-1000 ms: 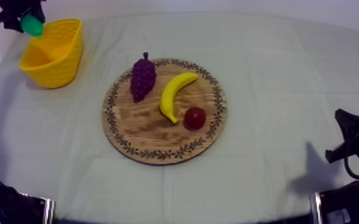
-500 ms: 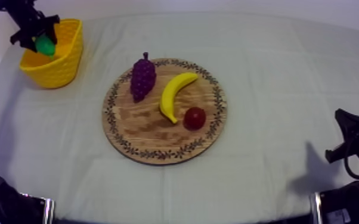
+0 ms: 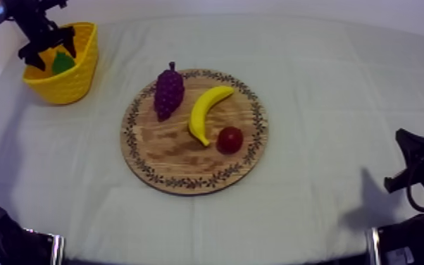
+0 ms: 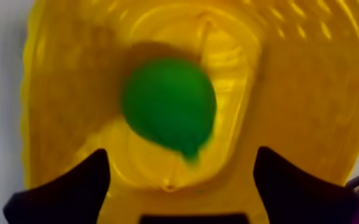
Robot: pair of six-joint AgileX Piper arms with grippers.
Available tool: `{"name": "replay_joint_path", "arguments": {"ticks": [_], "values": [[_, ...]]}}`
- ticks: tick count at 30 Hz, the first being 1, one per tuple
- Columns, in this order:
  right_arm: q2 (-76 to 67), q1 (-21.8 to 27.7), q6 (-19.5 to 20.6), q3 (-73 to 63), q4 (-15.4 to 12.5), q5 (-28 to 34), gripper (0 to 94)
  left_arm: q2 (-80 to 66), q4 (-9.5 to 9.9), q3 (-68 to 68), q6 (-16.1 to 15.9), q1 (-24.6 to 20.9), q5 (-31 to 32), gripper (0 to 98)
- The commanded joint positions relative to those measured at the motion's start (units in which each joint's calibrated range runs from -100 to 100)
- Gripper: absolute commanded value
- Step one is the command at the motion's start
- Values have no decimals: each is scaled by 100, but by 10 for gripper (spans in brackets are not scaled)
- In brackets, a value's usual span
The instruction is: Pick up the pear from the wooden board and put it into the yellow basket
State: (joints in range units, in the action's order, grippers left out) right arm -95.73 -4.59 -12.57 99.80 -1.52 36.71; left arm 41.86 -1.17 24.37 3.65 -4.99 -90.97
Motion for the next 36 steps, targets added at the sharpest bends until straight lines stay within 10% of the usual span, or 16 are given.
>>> {"name": "replay_joint_path", "arguments": {"ticks": [1,36], "values": [[-3,0,0,-2,-1,-1,2,11,-6,25,0,-1,-5,950],[-3,0,0,-2,-1,-1,2,-3429,-92,-2262,101,113,-53,847]]}}
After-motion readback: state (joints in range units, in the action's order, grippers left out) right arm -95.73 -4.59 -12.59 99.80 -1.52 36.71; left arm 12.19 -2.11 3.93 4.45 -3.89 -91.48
